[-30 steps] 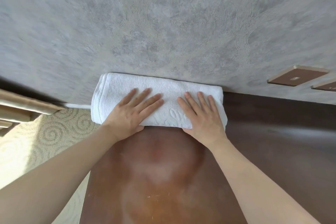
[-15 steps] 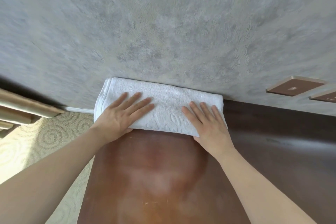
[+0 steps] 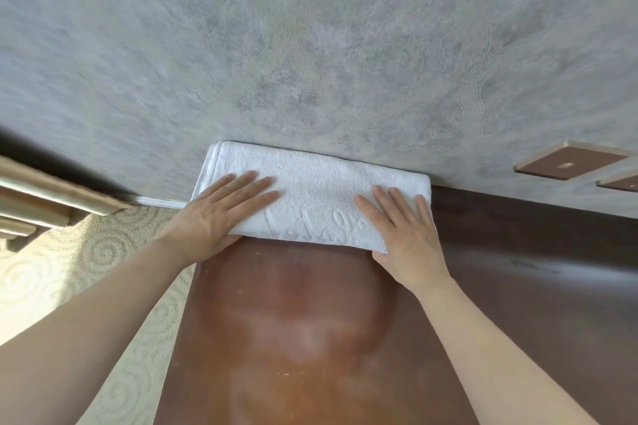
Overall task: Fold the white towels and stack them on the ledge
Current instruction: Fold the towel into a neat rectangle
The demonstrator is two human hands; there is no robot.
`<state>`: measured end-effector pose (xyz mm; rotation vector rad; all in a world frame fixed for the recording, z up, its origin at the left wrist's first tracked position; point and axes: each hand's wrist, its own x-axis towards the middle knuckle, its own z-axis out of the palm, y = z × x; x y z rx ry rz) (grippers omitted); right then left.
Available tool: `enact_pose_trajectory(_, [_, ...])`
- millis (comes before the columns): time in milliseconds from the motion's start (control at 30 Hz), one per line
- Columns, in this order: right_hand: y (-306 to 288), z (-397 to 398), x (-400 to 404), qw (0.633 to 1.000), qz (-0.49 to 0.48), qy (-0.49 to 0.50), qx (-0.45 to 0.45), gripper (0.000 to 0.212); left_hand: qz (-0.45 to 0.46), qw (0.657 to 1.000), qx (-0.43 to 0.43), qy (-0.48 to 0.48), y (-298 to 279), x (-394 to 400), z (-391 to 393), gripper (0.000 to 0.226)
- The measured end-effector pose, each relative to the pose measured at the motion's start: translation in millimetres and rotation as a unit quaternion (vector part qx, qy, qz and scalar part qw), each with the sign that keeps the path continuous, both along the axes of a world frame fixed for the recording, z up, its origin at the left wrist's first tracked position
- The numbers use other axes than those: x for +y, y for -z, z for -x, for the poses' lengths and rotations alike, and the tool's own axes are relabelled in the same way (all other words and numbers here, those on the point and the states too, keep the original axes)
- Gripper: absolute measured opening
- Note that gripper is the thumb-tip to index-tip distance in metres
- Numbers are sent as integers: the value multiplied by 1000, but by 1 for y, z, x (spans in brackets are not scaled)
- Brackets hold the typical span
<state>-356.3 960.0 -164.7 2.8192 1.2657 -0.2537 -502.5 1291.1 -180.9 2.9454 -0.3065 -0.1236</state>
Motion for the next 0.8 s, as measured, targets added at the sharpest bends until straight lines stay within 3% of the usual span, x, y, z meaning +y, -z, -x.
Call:
enact_pose_trajectory(233, [1,12,42,993,-36,101,56,75,37,984,19,-175,-6,-60,-29,64])
enact_pose_trajectory(533, [3,3,14,988,-81,130,-8,62,48,934,14,-353,8,-52,-25,72])
enact_pose_trajectory(700, [7,3,3,983,-103,151,20,63,48,937,21,-345,12,-47,-24,71])
enact_pose_trajectory(800, [-1,2,-17,980,-46,187,51,65,36,942,53,-329,3,-47,-19,72])
